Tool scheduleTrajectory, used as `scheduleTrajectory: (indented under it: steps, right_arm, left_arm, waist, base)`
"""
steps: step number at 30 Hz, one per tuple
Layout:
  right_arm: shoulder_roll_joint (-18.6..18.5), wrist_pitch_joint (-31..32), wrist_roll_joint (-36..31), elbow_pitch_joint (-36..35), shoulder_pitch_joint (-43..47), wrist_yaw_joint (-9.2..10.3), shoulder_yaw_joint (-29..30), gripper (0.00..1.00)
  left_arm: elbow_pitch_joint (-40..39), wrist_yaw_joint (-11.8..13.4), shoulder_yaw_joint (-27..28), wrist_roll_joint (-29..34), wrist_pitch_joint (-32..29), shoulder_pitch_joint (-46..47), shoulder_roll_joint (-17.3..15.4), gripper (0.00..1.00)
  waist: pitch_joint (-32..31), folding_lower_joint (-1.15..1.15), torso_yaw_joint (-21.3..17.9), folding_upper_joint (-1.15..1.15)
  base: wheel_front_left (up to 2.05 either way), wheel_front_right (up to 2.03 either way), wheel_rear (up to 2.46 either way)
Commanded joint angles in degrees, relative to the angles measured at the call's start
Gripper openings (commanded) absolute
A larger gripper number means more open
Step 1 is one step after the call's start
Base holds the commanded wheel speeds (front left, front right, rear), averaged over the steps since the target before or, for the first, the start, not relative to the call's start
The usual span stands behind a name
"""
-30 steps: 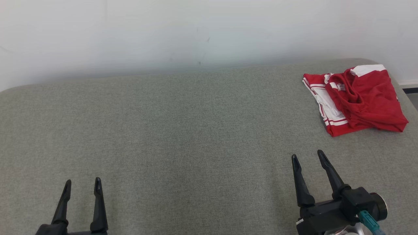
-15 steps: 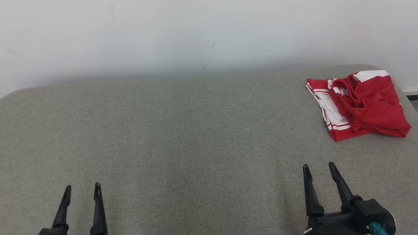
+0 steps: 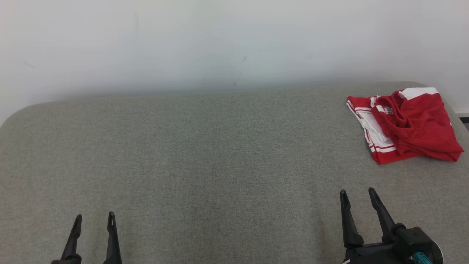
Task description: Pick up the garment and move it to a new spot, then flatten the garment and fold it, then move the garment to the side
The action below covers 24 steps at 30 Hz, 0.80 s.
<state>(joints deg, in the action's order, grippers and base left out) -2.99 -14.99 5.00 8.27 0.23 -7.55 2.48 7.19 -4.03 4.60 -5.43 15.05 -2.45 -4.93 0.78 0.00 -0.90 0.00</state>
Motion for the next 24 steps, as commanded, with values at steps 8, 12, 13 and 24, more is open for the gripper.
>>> scheduleTrajectory:
  steps: [8,12,13,24]
  right_arm:
    - [0.2,-0.2,-0.2,0.4,0.2,0.17,0.0,1.00]
    - [0.2,-0.2,-0.1,0.5,0.1,0.17,0.0,1.00]
    - [0.2,-0.2,-0.2,0.5,0.0,0.17,0.0,1.00]
    - [0.0,0.0,-0.1,1.0,-0.1,-0.01,-0.3,0.00]
  left_arm:
    - [0.2,0.4,-0.1,0.9,0.2,0.0,-0.2,1.00]
    - [0.4,0.6,-0.2,1.1,0.2,0.0,-0.1,1.00]
    - [0.4,0.7,-0.2,1.0,0.2,0.0,-0.1,1.00]
    - [1.0,0.5,-0.6,0.3,0.0,-0.1,0.0,0.00]
  waist:
    - [0.3,0.00,0.3,0.00]
    - [0.4,0.00,0.4,0.00]
    - [0.4,0.00,0.4,0.00]
    - [0.2,0.00,0.7,0.00]
  base:
    - [0.00,0.00,0.00]
    - [0.00,0.00,0.00]
    - [0.00,0.00,0.00]
    - [0.00,0.00,0.00]
